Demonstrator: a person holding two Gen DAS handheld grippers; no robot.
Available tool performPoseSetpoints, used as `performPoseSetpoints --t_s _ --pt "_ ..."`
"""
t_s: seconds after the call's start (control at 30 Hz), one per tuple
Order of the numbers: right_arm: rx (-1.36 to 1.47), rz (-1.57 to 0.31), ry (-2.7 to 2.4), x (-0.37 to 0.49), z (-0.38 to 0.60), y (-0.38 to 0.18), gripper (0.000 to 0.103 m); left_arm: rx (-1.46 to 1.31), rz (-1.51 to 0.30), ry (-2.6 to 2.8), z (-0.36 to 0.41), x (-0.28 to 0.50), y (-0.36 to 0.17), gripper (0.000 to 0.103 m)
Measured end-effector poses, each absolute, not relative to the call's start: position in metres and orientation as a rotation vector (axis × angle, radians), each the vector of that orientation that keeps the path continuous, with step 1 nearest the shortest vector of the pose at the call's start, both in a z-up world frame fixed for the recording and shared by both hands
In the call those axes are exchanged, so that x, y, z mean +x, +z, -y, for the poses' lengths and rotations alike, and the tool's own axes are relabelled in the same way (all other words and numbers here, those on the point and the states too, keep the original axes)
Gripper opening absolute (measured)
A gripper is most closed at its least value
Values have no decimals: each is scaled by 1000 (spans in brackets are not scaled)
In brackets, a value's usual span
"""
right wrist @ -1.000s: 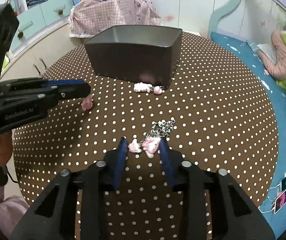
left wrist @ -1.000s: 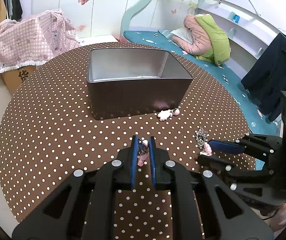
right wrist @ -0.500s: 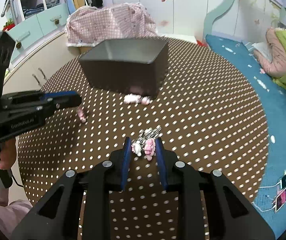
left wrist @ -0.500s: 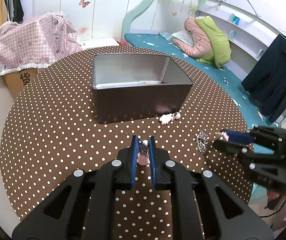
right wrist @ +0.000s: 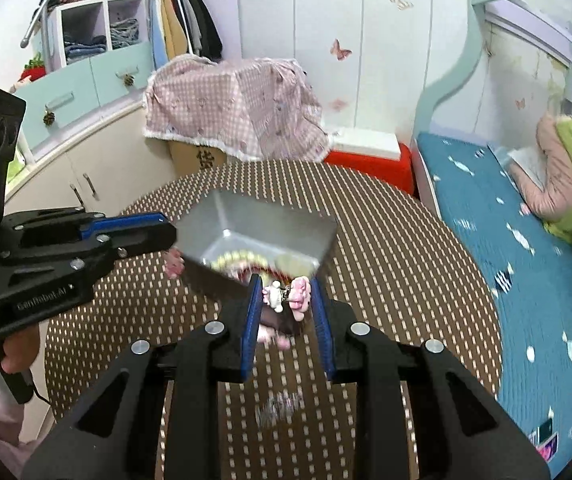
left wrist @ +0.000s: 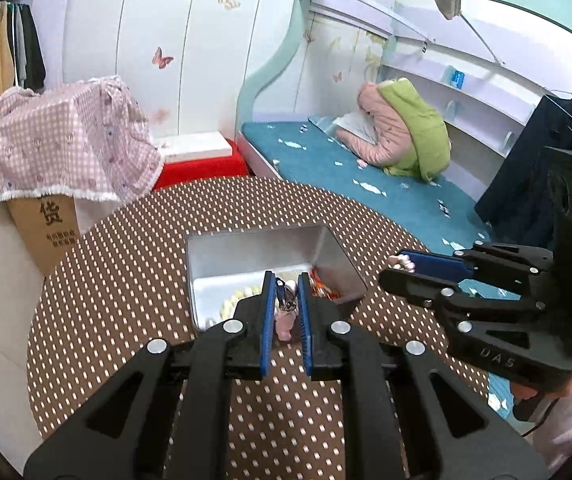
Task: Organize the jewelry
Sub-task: 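Carry both charms into the tin box and open both tools, then grasp the silver chain charm with the left tool while the right moves to a pink charm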
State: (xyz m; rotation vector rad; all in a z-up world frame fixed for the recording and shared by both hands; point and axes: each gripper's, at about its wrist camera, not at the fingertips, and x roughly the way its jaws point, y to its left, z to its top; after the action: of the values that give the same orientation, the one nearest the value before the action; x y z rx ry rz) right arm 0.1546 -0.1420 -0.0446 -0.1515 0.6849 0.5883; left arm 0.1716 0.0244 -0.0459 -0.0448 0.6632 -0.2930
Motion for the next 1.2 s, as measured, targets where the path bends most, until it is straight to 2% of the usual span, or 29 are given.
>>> performPoseSetpoints --t_s 0.53,0.57,0.67,0.83,1.2 --pt "-91 -725 641 191 128 -51 25 -33 -718 -276 -27 214 -67 13" --pt "-94 -723 644 191 127 -50 26 -28 -722 -270 -26 215 -68 13" --pt "-97 -717 646 189 128 -49 45 -29 -725 -263 -27 214 -68 13" --pt "-83 -731 633 188 133 -50 45 -25 -724 -260 -26 210 -67 21" --pt "-48 -733 596 178 153 -48 45 -9 -723 -272 -14 189 -66 22"
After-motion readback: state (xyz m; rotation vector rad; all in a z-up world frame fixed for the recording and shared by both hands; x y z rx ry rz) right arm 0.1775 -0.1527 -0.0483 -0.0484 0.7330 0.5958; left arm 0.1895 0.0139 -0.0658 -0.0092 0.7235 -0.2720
